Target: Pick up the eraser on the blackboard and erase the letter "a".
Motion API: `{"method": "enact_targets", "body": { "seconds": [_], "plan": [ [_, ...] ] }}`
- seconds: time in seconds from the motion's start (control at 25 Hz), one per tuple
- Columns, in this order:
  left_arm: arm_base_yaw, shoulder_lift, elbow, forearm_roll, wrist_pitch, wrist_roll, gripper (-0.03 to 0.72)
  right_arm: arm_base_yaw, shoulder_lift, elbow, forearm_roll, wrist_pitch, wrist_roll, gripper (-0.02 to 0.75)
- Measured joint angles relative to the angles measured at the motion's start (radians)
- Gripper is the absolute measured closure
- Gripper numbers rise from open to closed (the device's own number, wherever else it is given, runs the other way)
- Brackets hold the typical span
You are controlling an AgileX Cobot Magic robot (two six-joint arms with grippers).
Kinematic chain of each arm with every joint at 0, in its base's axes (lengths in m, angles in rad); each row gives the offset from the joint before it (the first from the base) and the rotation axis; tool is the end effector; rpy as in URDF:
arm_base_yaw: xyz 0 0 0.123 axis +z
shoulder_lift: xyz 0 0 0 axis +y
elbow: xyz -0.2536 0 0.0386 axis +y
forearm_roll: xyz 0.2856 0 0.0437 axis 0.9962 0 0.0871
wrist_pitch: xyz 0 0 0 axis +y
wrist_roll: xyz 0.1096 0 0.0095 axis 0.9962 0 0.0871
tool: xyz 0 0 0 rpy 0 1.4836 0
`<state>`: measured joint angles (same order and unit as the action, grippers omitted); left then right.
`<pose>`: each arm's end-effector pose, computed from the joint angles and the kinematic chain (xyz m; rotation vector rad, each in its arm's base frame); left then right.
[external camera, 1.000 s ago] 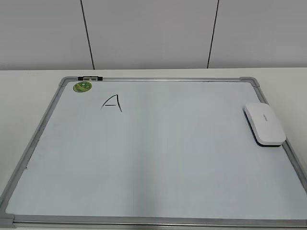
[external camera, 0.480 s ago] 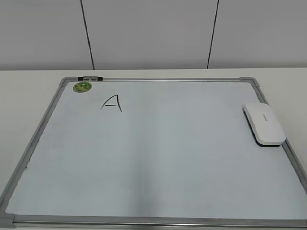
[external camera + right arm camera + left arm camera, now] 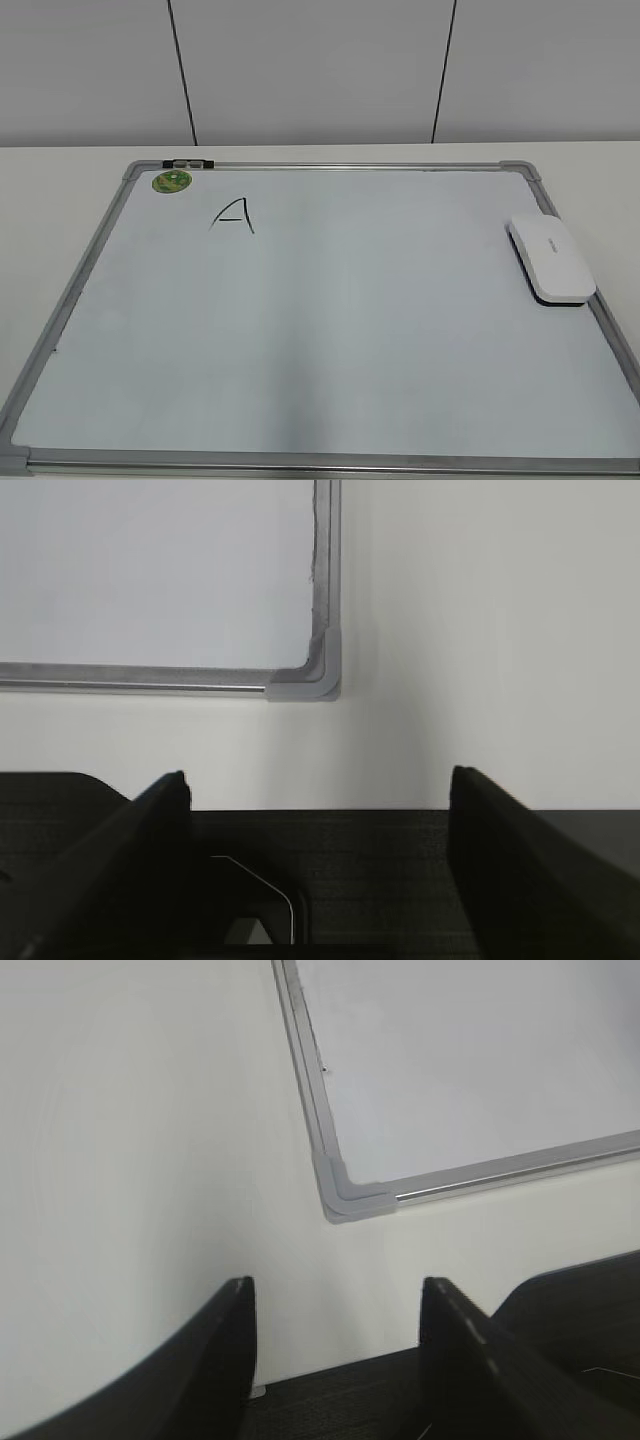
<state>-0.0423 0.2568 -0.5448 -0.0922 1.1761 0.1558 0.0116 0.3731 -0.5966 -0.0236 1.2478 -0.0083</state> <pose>0.1018 -0.0137 0.2691 0.2330 2.3559 -0.0632 0.1118 -0.0012 0.2686 -0.0251 2.5076 -0.0298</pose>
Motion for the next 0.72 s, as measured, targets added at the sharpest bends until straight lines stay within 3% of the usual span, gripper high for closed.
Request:
{"method": "enact_targets", "body": {
  "seconds": [0.72],
  "plan": [
    [0.0, 0.0, 0.029, 0.0, -0.072, 0.0, 0.299, 0.0, -0.002, 0.109, 0.024, -0.115, 0.002, 0.148]
  ]
}}
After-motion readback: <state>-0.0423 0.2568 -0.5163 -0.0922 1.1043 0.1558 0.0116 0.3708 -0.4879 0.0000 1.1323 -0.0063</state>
